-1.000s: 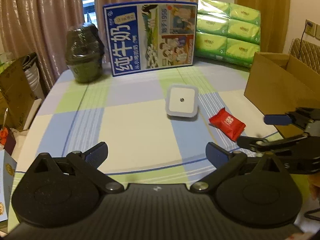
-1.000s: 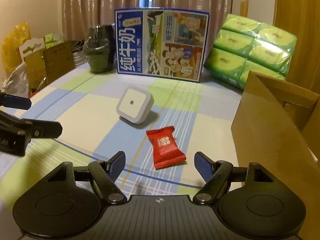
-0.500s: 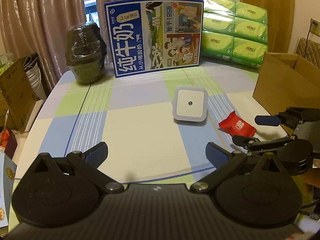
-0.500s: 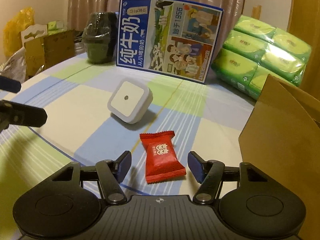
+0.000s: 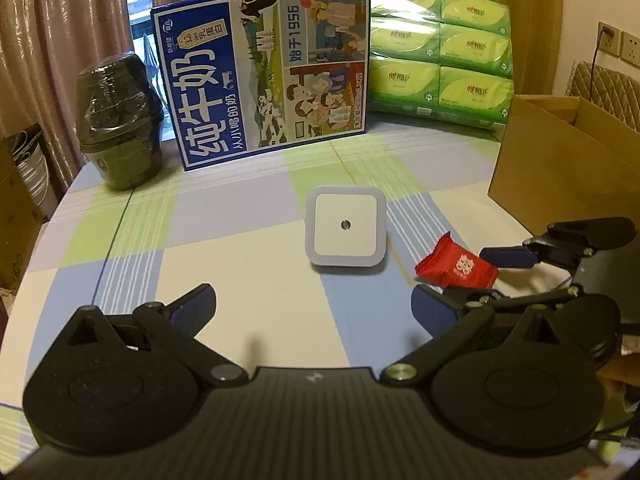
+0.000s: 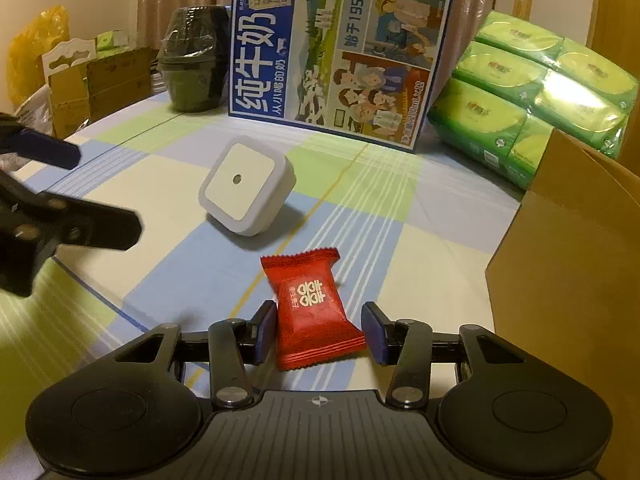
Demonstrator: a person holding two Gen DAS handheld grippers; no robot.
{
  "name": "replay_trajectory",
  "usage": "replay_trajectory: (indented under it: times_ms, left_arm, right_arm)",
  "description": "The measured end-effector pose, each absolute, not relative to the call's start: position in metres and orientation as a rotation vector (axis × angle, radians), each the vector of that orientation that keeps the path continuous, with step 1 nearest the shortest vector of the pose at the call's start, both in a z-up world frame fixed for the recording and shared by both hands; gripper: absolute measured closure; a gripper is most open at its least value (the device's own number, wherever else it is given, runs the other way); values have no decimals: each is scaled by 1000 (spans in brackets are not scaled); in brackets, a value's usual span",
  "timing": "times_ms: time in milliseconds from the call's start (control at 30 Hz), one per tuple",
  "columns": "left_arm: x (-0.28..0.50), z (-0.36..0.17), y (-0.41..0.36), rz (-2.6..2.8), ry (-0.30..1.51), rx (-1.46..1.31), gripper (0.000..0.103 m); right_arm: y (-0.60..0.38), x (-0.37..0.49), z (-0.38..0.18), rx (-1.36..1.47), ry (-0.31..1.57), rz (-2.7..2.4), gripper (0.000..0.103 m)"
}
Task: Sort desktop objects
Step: 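Move the left tool toward the white night light while the right tool approaches the red candy, then grasp the white night light with the left tool while the right tool grasps the red candy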
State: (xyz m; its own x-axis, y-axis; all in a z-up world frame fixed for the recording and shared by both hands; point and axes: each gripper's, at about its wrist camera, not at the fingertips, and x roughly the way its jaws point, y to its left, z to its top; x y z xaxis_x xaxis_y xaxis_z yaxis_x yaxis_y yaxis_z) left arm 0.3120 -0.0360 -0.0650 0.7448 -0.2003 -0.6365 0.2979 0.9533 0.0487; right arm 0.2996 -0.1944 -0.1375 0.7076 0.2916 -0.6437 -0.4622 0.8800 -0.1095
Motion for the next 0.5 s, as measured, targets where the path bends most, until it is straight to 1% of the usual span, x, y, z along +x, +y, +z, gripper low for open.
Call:
replay_trajectory:
  times_ms: [233, 367, 500]
  left_arm:
    - [323, -76, -42, -291, 657, 171, 1]
    - [335, -80, -48, -304, 632, 178, 1]
    - [347, -83, -60, -326, 611, 176, 1]
  right_arm:
    - [-202, 307, -132, -179, 680, 398, 64]
    - [-212, 311, -125, -103, 692, 372, 65]
    - [-220, 314, -123, -86, 702, 342, 65]
